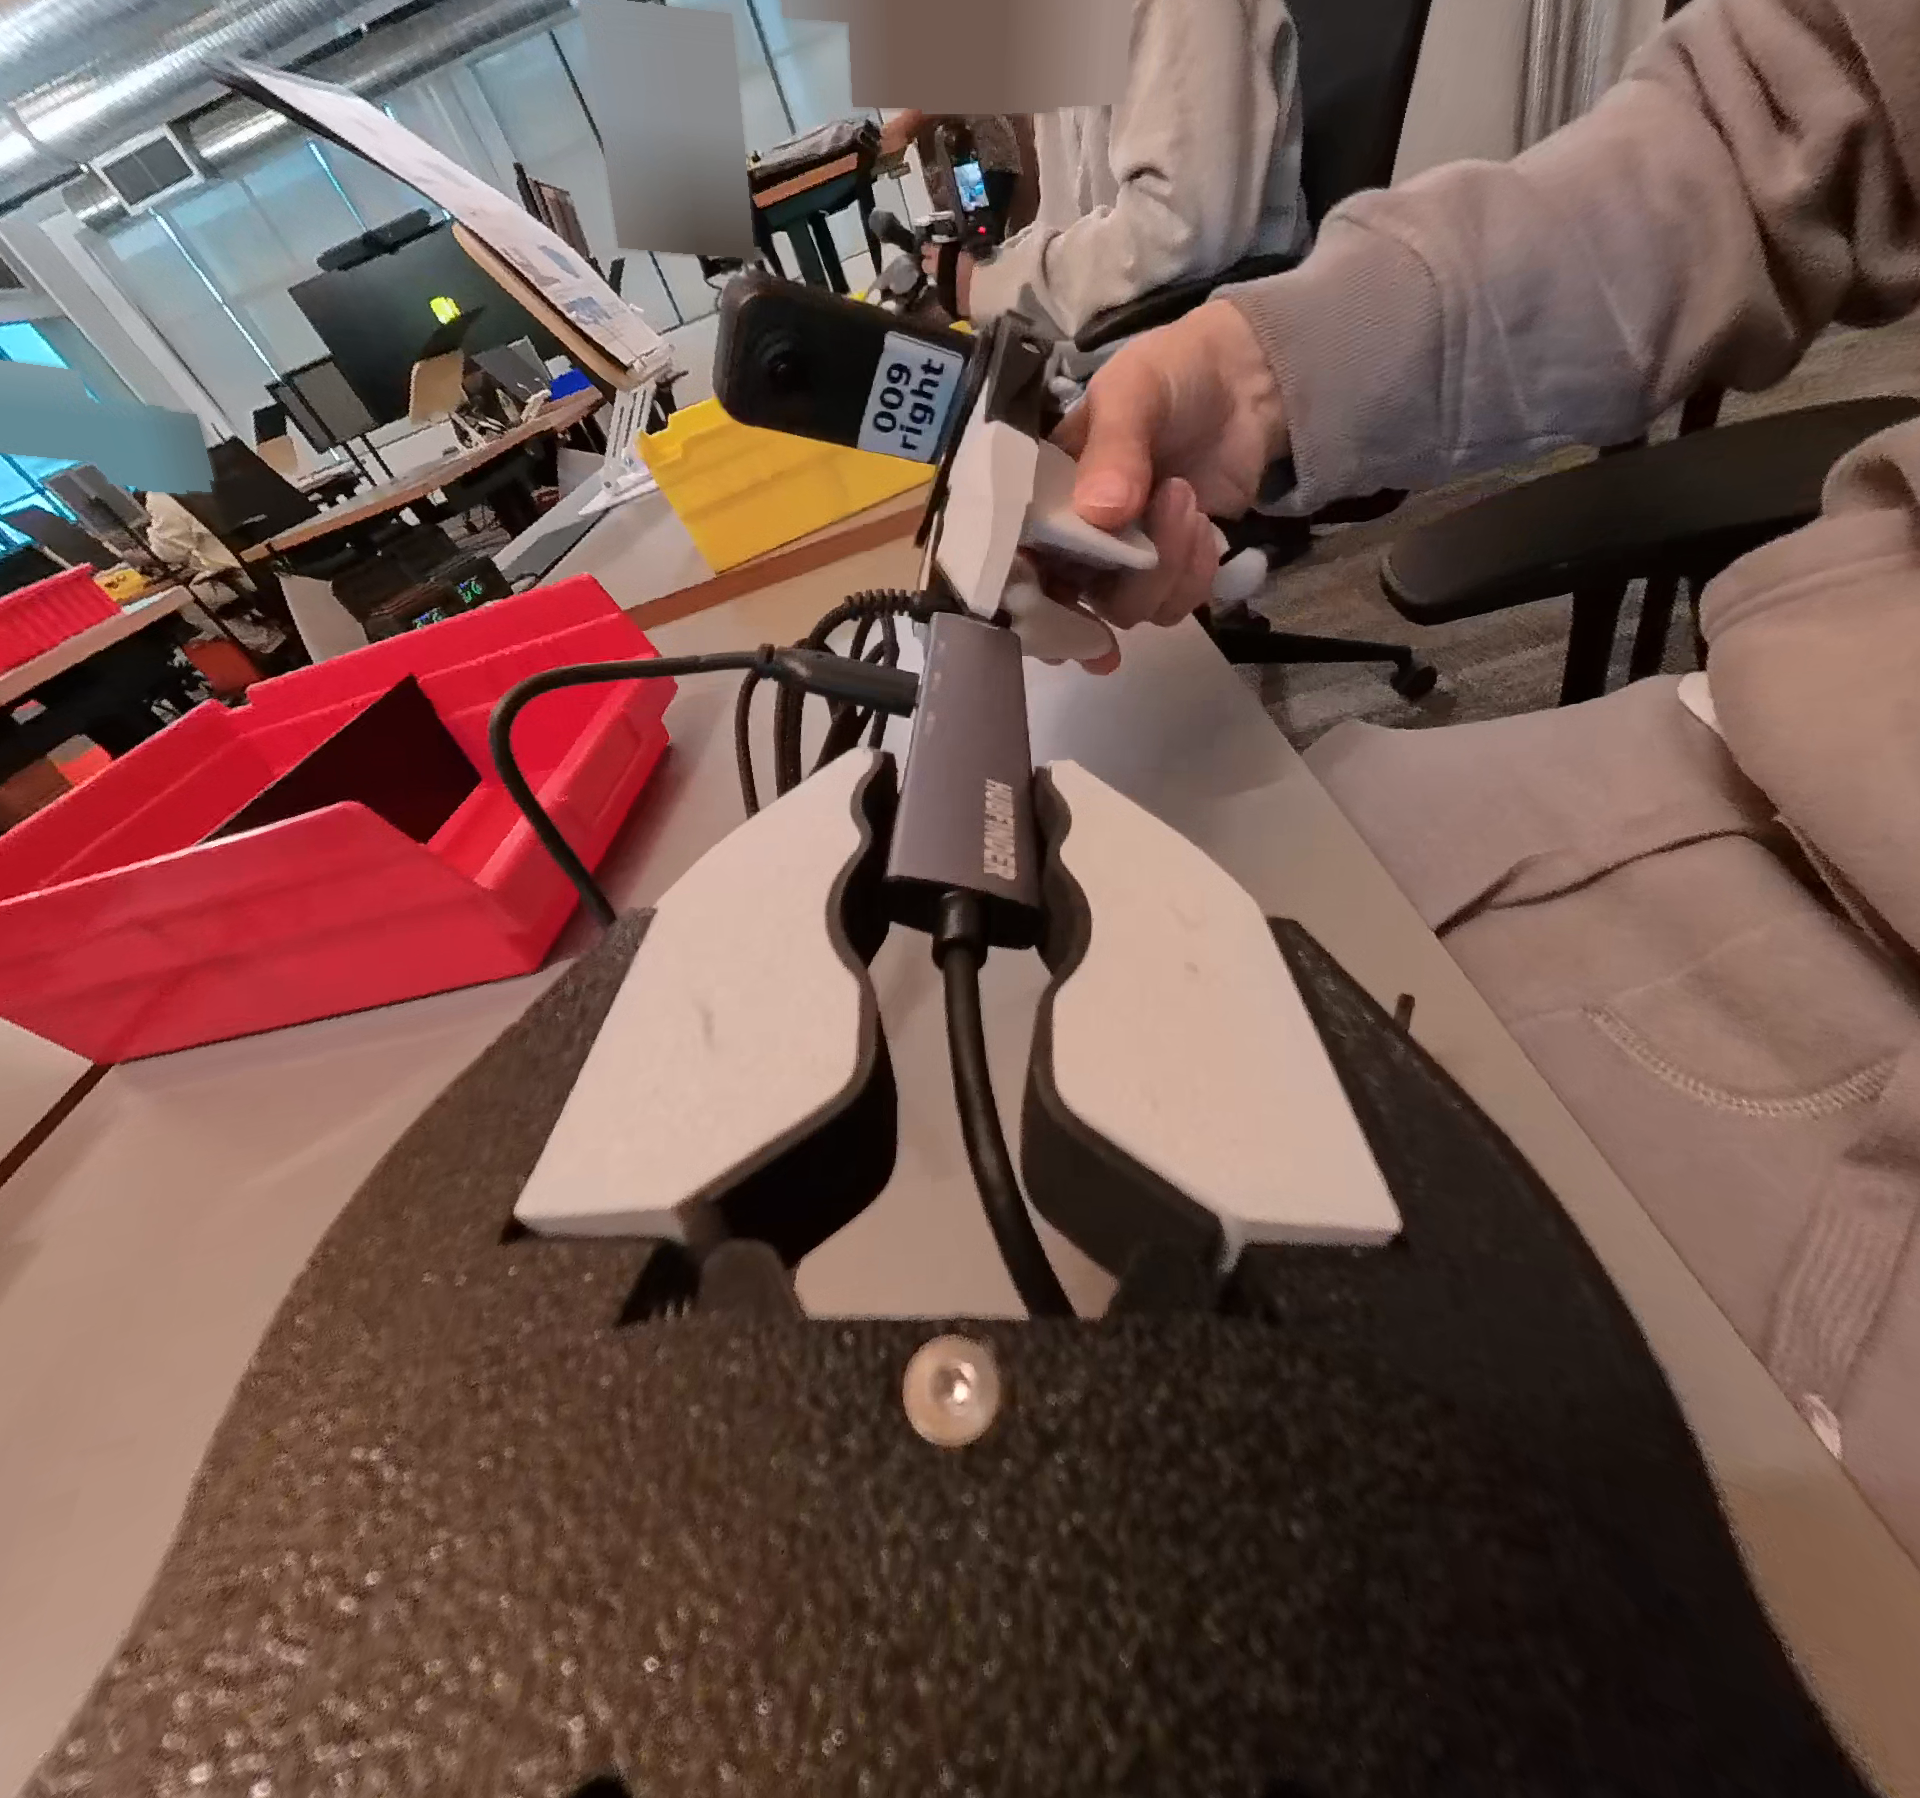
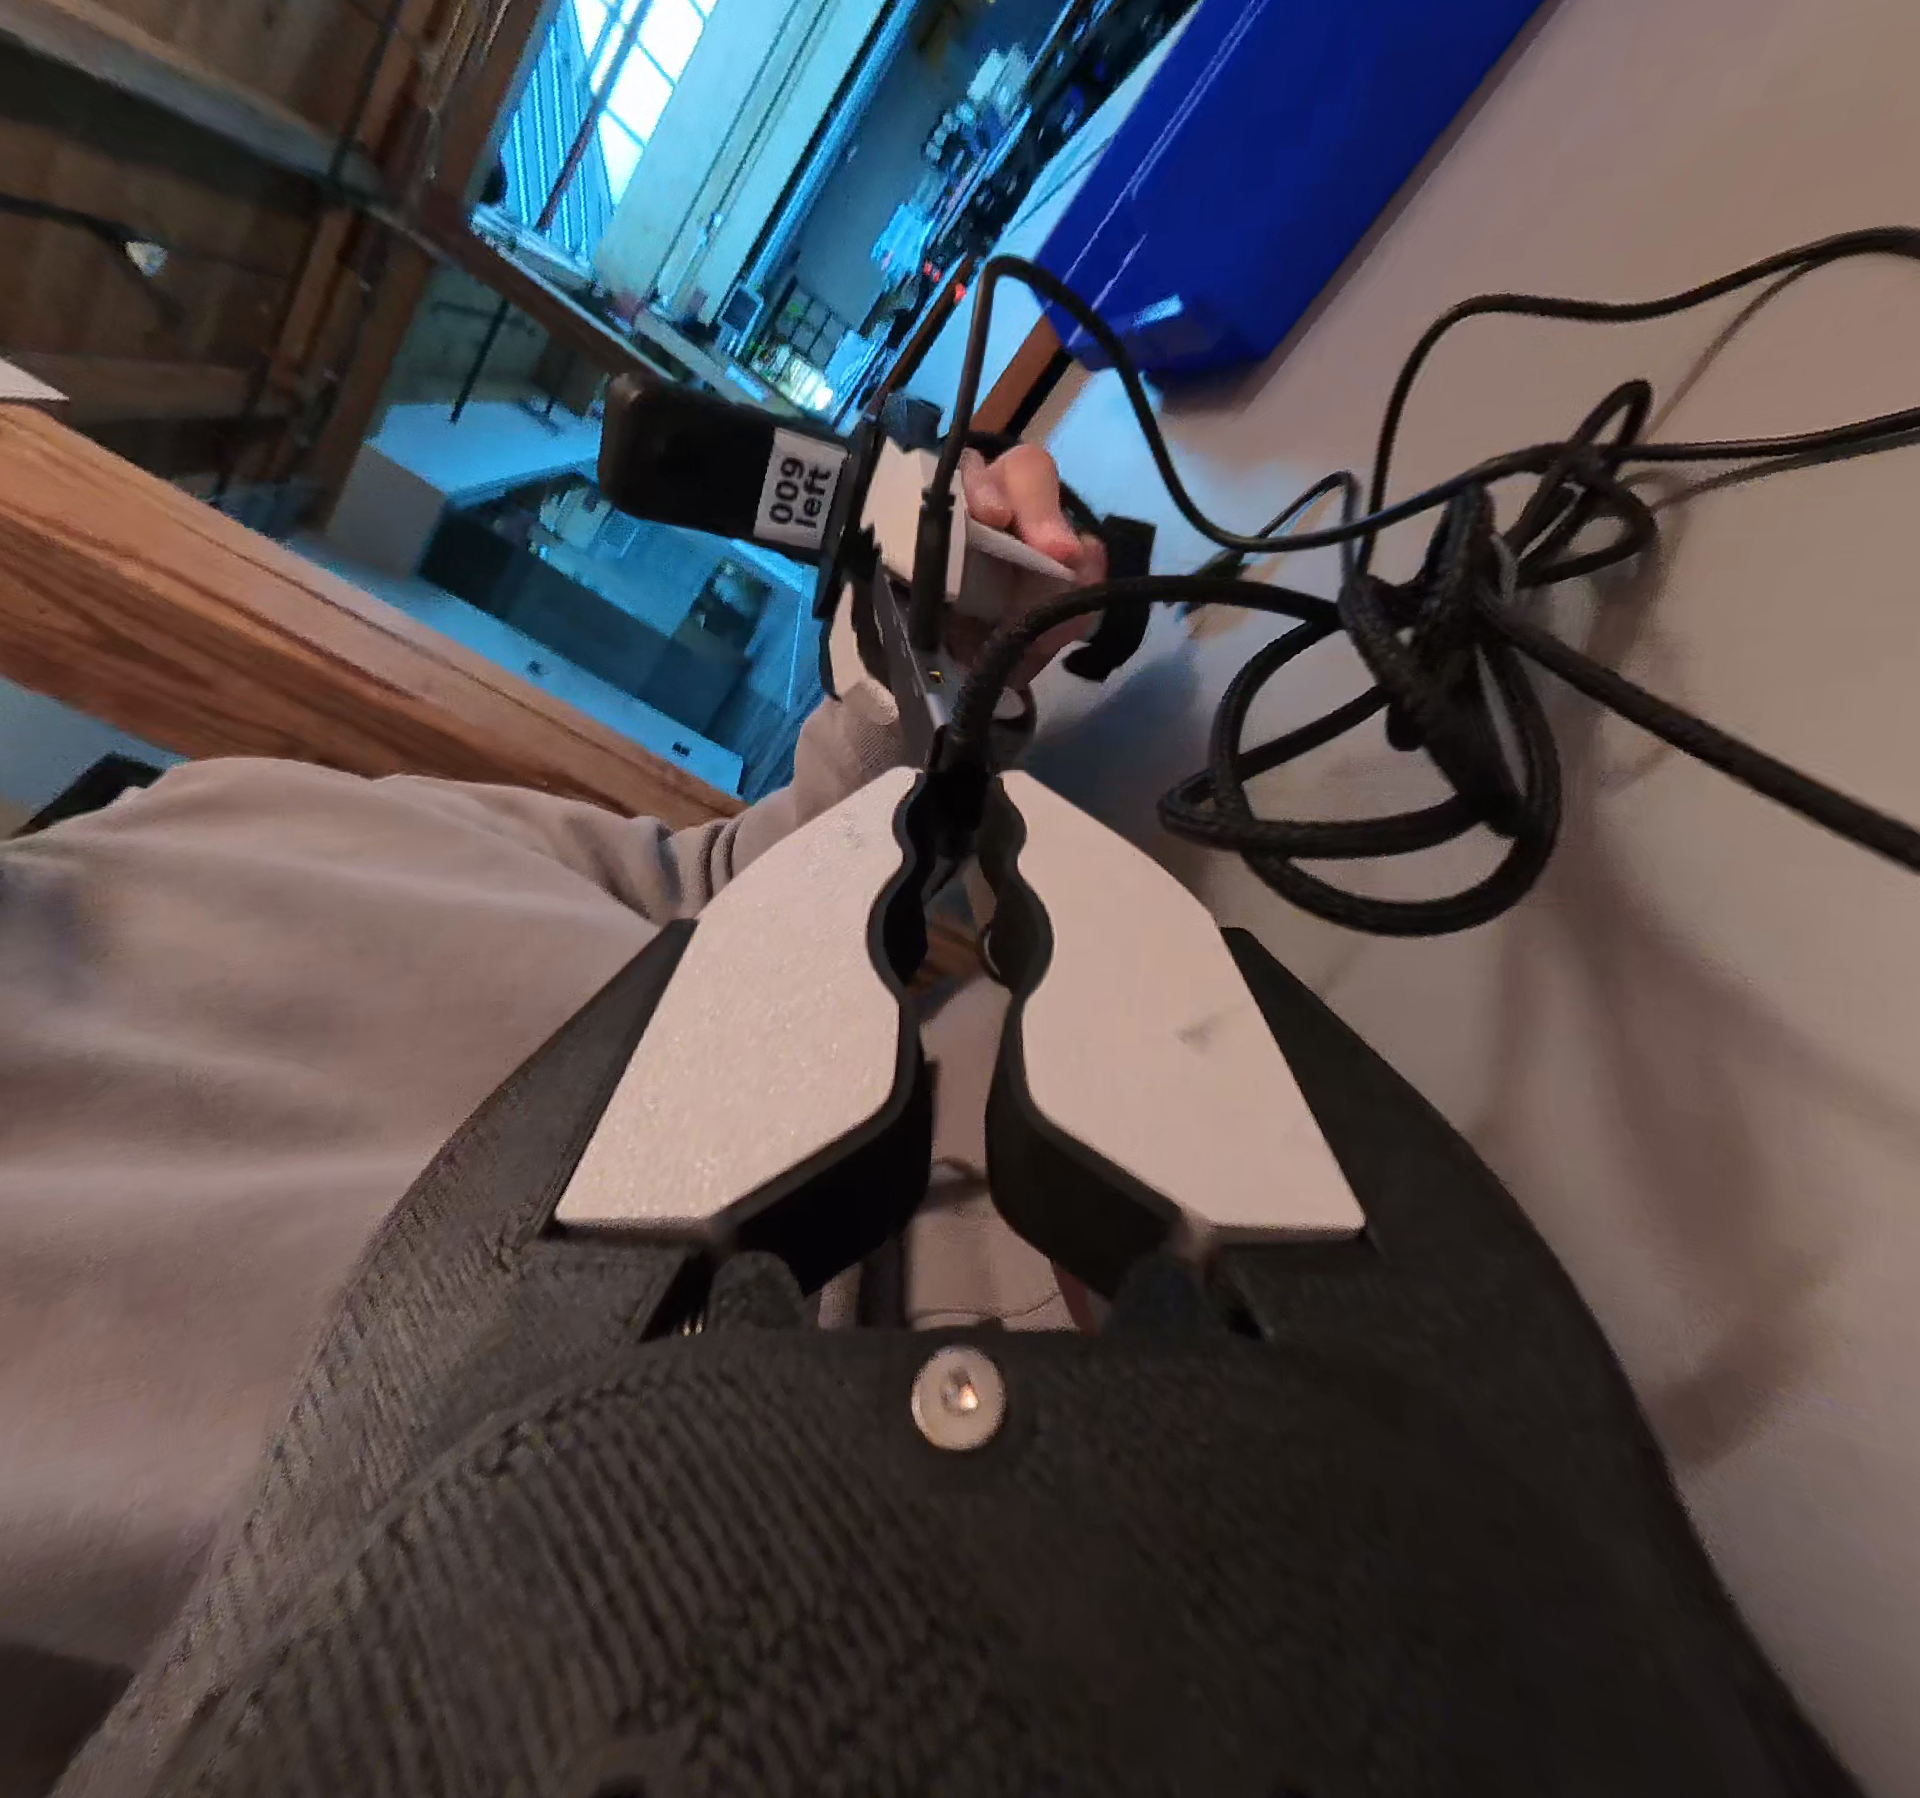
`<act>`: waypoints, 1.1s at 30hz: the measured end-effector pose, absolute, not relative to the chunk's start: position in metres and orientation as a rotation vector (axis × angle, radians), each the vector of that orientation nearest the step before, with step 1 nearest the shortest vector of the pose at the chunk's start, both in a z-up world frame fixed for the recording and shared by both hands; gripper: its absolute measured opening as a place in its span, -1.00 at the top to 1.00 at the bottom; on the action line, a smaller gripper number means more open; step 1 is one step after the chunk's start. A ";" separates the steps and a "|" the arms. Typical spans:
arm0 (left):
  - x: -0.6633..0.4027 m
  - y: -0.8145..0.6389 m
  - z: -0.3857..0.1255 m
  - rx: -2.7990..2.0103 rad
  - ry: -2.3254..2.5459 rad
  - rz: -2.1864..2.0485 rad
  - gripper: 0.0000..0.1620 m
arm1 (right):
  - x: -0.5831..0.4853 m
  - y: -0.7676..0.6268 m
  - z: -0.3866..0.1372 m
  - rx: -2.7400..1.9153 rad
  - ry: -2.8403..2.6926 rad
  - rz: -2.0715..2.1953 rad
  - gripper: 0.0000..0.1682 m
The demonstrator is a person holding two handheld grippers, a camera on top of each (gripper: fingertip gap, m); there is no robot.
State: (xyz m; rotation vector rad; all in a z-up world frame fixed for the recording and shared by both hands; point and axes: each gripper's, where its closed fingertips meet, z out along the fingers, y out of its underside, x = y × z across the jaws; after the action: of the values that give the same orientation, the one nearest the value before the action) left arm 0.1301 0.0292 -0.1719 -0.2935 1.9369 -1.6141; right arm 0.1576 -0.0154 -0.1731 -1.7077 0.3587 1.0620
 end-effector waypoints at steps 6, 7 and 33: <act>0.130 0.027 -0.170 -0.274 1.953 -1.568 0.69 | 0.156 -0.020 -0.165 -1.771 0.300 1.086 0.89; 0.130 0.027 -0.170 -0.274 1.955 -1.555 0.69 | 0.155 -0.021 -0.164 -1.771 0.294 1.106 0.89; 0.130 0.029 -0.172 -0.309 1.940 -1.643 0.69 | 0.158 -0.013 -0.167 -1.572 0.418 1.096 0.89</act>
State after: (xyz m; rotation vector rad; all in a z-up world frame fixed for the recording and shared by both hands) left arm 0.1295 0.0291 -0.1721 -0.3090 1.9398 -1.6429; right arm 0.1576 -0.0131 -0.1669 -1.5718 0.4182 1.0957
